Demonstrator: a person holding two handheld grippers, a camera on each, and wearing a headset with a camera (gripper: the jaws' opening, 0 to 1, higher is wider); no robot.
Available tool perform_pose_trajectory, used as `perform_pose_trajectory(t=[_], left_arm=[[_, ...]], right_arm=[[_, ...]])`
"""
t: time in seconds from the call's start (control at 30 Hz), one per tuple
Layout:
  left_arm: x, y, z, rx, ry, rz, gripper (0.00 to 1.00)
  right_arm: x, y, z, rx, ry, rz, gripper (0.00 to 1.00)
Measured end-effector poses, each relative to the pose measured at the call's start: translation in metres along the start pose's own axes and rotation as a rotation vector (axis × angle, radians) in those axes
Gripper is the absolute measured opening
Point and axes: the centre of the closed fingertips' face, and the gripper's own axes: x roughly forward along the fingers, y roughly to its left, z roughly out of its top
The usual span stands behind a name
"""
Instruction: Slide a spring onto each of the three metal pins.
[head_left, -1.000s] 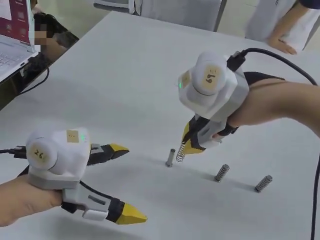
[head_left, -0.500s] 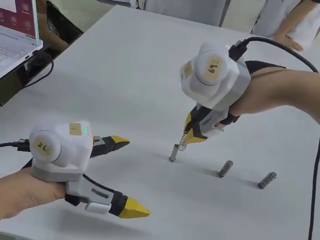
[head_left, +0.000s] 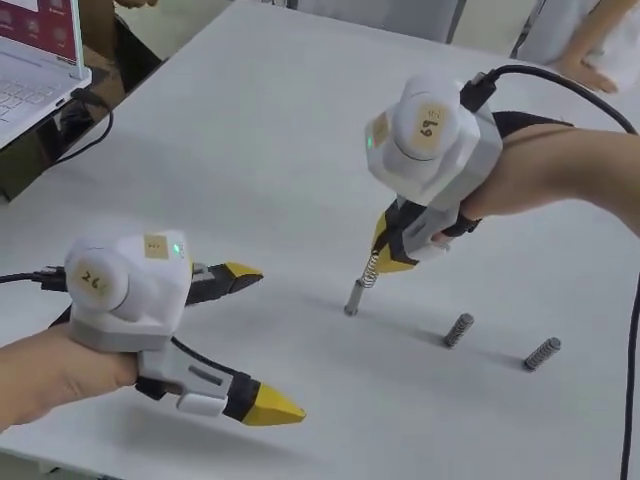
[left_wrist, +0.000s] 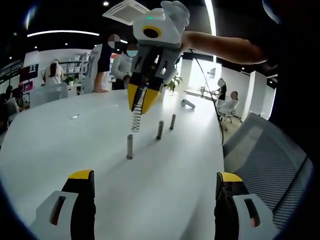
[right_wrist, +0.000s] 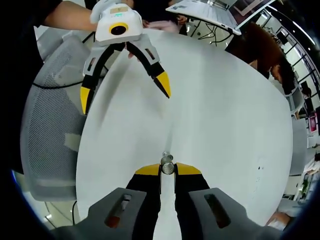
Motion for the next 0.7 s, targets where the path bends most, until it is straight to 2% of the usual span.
perform_pose_trajectory(t=[0.3,0.7], left_arm=[[-0.0012,0.0025,-0.0003,-0.012,-0.006,0.007,0.98],[-0.0015,0.0031,-0.0007,-0.023,-0.012,0.003,0.98]], right_arm=[[0.0056,-0.0030,0.0028,-0.028,0.004,0.005,0.06],[0.0097,-0.0057,0.0046,-0.026,0.003,0.010,0.07]])
